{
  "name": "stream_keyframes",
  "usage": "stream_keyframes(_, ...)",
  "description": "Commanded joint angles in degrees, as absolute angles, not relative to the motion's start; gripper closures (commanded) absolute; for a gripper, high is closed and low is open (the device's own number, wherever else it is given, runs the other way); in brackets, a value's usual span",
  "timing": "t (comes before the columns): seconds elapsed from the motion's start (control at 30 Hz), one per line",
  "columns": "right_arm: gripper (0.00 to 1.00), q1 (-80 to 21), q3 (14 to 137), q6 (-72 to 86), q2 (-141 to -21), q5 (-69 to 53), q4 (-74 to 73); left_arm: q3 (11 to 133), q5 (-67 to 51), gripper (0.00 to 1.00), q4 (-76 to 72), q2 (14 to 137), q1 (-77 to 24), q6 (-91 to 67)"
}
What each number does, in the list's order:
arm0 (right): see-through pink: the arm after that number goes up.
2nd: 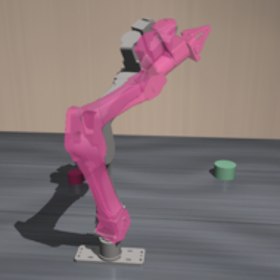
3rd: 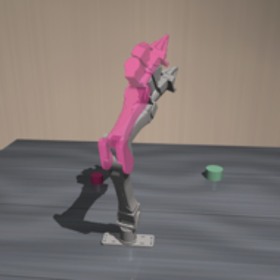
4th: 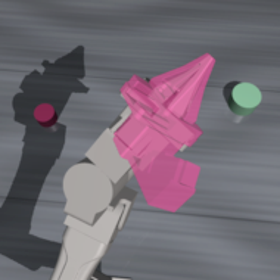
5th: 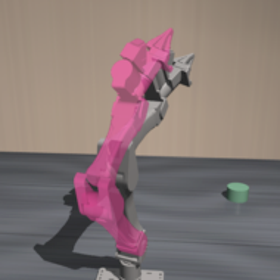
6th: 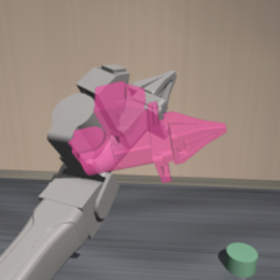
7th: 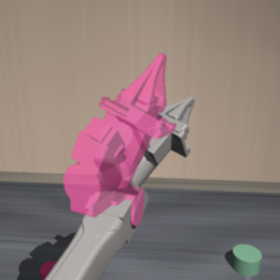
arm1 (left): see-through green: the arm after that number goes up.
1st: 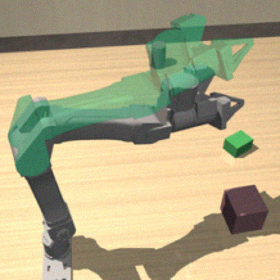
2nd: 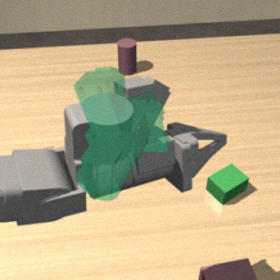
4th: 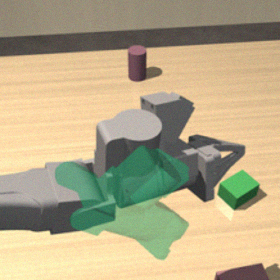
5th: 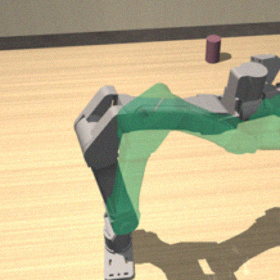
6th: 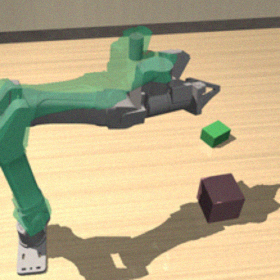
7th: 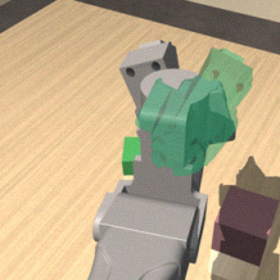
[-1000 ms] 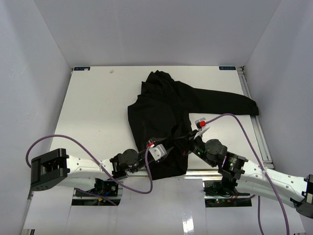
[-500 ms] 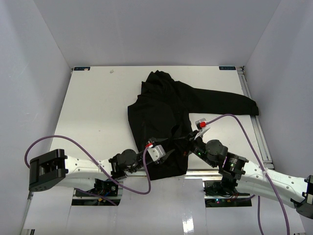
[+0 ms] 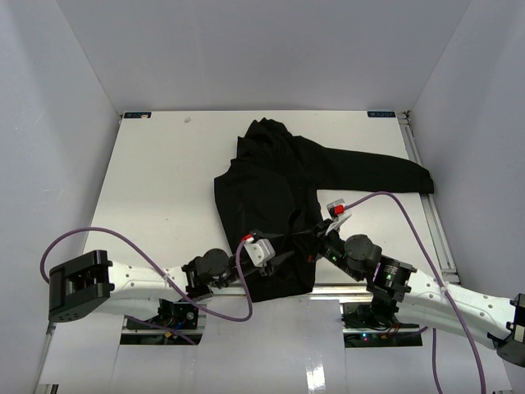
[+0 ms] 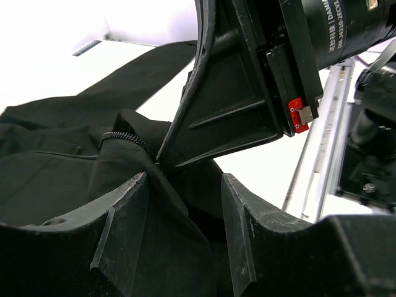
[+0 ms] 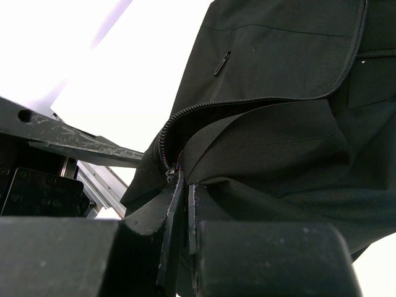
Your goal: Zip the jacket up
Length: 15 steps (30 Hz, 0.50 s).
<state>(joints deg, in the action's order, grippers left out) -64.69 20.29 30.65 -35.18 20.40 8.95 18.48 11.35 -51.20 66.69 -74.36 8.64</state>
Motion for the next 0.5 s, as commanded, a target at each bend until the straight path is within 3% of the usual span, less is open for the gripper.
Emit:
stream_keyframes(0.0, 0.92, -65.05, 20.38, 29.36, -34.55, 20.30, 11.78, 20.27, 7.10, 0.41, -49.86, 65.13, -72.69, 2.21)
stream_keyframes(0.33, 0.92, -65.11, 20.06, 29.09, -34.28, 19.73, 12.18, 19.84, 4.15, 0.46, -47.87, 62.65, -67.70, -4.57)
stream_keyframes(0.47, 0.92, -65.07, 19.89, 29.00, -34.28, 19.69, 12.39, 20.07, 3.43, 0.53, -47.78, 63.05, -67.41, -4.57)
